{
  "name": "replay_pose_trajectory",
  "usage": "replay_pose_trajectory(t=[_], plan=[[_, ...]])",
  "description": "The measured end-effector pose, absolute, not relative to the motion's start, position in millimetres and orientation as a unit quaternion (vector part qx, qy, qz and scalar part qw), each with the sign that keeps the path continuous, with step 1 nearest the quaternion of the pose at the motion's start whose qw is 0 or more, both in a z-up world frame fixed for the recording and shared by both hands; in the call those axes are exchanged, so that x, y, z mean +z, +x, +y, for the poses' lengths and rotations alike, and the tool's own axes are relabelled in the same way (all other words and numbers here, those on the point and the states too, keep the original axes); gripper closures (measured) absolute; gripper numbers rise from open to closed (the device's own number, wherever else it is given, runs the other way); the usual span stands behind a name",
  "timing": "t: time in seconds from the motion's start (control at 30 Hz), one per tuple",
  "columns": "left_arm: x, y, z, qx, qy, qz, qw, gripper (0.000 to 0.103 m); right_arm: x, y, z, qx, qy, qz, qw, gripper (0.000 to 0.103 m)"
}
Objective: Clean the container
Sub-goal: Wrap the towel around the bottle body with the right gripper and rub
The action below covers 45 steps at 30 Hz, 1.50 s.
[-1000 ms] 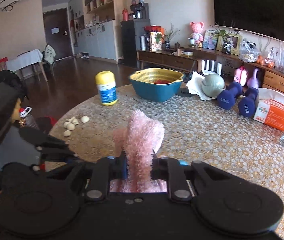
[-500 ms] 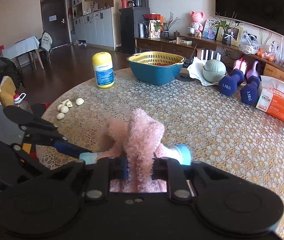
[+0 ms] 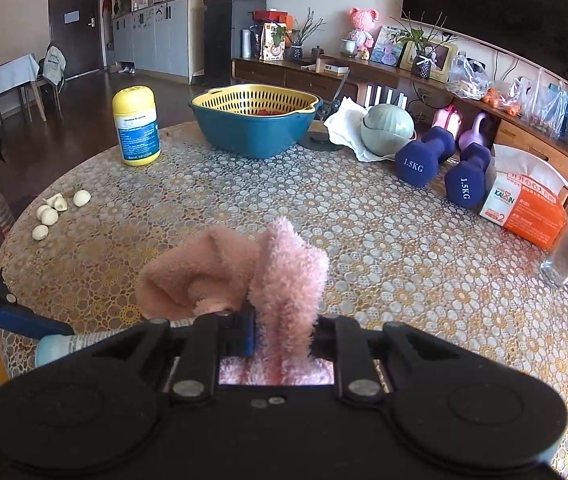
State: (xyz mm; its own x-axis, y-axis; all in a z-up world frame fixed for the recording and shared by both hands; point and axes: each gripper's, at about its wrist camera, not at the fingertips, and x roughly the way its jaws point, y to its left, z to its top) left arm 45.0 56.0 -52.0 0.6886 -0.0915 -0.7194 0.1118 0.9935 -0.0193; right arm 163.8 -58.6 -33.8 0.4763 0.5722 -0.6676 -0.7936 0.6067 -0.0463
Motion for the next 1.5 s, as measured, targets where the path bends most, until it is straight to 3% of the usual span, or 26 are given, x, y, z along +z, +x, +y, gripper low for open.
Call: replay_pose_trajectory(t=[0.23, 0.5, 0.83, 1.17, 1.5], plan=[[-60.2, 39.4, 40.9, -0.044, 0.101, 0.374, 0.921, 0.05, -33.2, 168.6, -50.5, 0.406, -0.176, 0.316, 0.839, 0.085], [-70.3, 45.9, 44.5, -0.037, 0.105, 0.377, 0.92, 0.049, -33.9, 174.7, -42.6, 0.401, -0.166, 0.324, 0.841, 0.085], [-68.8, 50.9, 52.6, -0.041, 0.059, 0.392, 0.917, 0.05, -28.0, 173.2, -44.3, 0.396, -0.156, 0.317, 0.848, 0.085], [-55.9, 58.0, 62.1, -0.046, -0.01, 0.406, 0.913, 0.05, 12.2, 103.2, -70.9, 0.471, -0.156, 0.264, 0.827, 0.086], [-48.9, 52.7, 59.0, -0.074, -0.041, 0.422, 0.903, 0.051, 7.2, 70.4, -76.0, 0.502, -0.139, 0.277, 0.807, 0.086]])
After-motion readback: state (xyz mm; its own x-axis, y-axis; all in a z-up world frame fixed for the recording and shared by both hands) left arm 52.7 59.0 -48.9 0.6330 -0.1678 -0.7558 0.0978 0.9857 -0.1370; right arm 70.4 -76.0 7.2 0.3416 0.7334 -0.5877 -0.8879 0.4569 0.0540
